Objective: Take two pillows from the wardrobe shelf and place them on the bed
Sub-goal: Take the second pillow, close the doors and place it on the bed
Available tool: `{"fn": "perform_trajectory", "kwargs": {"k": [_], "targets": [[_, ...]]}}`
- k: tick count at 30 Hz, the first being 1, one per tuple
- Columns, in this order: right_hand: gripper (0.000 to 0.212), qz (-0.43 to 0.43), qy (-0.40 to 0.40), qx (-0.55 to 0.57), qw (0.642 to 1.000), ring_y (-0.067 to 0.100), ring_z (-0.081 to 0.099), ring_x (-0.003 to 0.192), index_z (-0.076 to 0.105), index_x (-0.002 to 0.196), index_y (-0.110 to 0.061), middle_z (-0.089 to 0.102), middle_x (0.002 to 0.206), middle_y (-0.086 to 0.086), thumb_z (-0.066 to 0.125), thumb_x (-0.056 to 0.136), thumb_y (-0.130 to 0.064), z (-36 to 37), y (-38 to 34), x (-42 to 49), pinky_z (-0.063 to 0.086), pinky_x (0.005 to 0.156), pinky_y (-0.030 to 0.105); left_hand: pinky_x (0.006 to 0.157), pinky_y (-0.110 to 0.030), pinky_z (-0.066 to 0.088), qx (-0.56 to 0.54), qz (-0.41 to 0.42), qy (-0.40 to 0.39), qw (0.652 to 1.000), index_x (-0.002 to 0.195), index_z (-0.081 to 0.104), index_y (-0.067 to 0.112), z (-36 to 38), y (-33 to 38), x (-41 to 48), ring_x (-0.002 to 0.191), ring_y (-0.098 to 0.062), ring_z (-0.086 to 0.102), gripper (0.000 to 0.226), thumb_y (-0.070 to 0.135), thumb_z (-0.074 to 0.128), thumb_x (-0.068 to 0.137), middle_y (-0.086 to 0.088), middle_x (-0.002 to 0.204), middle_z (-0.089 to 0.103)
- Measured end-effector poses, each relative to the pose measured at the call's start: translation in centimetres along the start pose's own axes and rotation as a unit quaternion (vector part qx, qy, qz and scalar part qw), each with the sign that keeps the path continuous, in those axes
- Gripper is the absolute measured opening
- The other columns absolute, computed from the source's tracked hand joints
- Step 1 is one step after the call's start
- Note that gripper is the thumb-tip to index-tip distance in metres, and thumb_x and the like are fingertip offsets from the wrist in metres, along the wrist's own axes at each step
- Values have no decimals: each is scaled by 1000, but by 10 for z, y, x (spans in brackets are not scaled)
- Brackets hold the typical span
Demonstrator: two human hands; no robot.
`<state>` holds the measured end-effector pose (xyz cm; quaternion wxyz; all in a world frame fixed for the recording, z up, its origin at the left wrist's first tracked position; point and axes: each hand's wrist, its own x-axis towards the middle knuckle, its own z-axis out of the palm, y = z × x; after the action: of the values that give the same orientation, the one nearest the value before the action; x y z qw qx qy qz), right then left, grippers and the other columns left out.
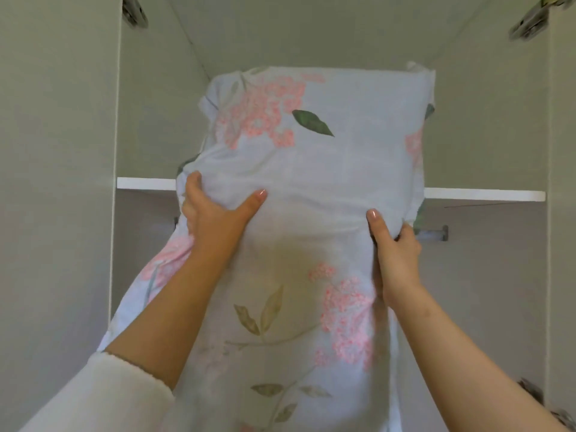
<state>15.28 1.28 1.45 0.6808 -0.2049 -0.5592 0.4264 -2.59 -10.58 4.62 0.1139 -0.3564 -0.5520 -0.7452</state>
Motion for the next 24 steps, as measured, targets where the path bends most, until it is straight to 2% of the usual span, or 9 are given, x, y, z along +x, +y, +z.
{"fn": "perform_trajectory", "kwargs": {"k": [2,4,7,9,13,15,19,21,24], "targets": [[44,0,-20,23,1000,13,58,110,55,117,-24,57,121,-4,66,79,-43,5,-1,-4,42,104,32,111,-45,32,-56,-24,-40,997,144,11,30,2,4,6,134,-27,33,109,47,79,61,-4,150,26],[36,5,-42,62,997,8,63,105,59,114,-27,67,113,-9,67,80,-37,8,-1,-8,47,101,34,102,-42,42,-112,-69,-82,988,143,17,28,2,2,9,126,-25,45,108,44,82,58,-1,144,39],[60,15,-14,71,997,11,63,108,55,122,-23,67,117,-7,76,68,-41,2,7,-16,45,103,38,84,-35,53,-128,-121,-128,976,127,44,18,-2,-11,3,105,-23,59,82,37,84,58,1,117,60],[71,20,-4,68,997,12,63,108,52,125,-22,65,118,-6,79,62,-40,-6,15,-25,46,100,36,70,-29,52,-126,-144,-148,970,114,53,18,-5,-21,-10,90,-21,62,60,28,82,63,1,98,64],[35,53,7,65,996,3,63,90,58,107,-22,66,99,-7,73,76,-17,-26,31,-46,55,80,19,79,-33,51,-127,-204,-169,956,112,61,13,-8,-47,-41,88,-21,65,55,23,82,62,-3,96,68],[24,82,8,69,994,5,64,85,61,96,-22,67,95,-5,71,78,-12,-35,38,-56,57,72,17,80,-33,53,-130,-235,-169,948,112,62,10,-10,-57,-57,90,-22,66,55,20,82,62,-7,100,69],[28,144,0,63,988,11,66,85,61,106,-14,68,94,-4,69,80,-11,-61,53,-80,58,71,22,73,-32,54,-136,-276,-176,935,104,64,11,-15,-73,-95,84,-21,67,42,15,79,65,-7,95,71],[32,171,3,52,984,13,66,90,60,110,-14,68,97,-3,69,80,-13,-76,65,-93,56,79,28,71,-31,55,-137,-287,-175,932,96,66,14,-17,-81,-117,78,-18,68,33,14,79,66,-3,87,71],[23,228,-1,40,973,16,66,88,61,101,-19,68,95,-3,70,79,-14,-100,88,-118,55,76,31,65,-27,56,-126,-296,-165,932,88,67,21,-23,-95,-154,67,-10,70,26,12,78,66,5,75,72]]}}
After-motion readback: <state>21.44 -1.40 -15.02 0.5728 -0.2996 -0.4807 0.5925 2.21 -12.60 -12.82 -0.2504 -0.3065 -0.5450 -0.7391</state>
